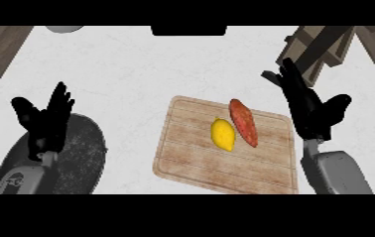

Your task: Pick the sweet potato from the cutting board and place it in the tiered basket

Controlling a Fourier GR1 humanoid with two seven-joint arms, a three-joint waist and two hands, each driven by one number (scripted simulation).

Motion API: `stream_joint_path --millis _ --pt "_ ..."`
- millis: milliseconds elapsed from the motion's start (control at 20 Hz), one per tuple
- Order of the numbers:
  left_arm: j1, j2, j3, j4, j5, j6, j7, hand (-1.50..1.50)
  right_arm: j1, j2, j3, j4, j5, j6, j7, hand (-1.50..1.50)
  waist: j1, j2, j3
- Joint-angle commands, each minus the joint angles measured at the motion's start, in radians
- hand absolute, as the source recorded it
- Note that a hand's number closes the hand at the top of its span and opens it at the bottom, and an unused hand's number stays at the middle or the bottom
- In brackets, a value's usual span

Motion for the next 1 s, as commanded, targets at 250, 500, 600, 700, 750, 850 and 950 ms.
stream_joint_path --millis 250,500,600,700,750,850,950 --pt "0.139 -0.036 -0.145 -0.019 -0.137 -0.038 -0.152 0.00 -0.221 -0.219 -0.165 -0.027 0.034 0.088 -0.095 1.50 0.013 -0.013 -0.009" --pt "0.150 -0.092 -0.181 -0.032 -0.130 -0.031 -0.137 0.00 -0.077 -0.070 -0.311 0.046 0.083 -0.326 0.026 -1.50 -0.014 -0.015 -0.009" --pt "0.150 -0.113 -0.160 0.032 -0.126 -0.046 -0.203 0.00 -0.050 -0.051 -0.318 0.022 0.065 -0.288 -0.087 -1.50 -0.009 -0.013 -0.009" --pt "0.189 -0.130 -0.182 -0.012 -0.154 -0.019 -0.180 0.00 0.033 -0.063 -0.270 -0.144 0.053 -0.230 -0.021 -1.50 -0.012 -0.016 -0.009" --pt "0.208 -0.116 -0.167 0.008 -0.148 -0.049 -0.222 0.00 0.034 -0.089 -0.277 -0.138 0.042 -0.193 -0.001 -1.50 -0.009 -0.015 -0.009" --pt "0.218 -0.107 -0.176 -0.037 -0.154 -0.040 -0.188 0.00 0.113 -0.135 -0.213 -0.225 0.083 -0.155 0.096 -1.50 -0.015 -0.017 -0.010" --pt "0.223 -0.130 -0.184 -0.037 -0.158 -0.019 -0.194 0.00 0.102 -0.236 -0.150 -0.239 0.108 -0.069 0.239 -1.50 -0.020 -0.020 -0.012"
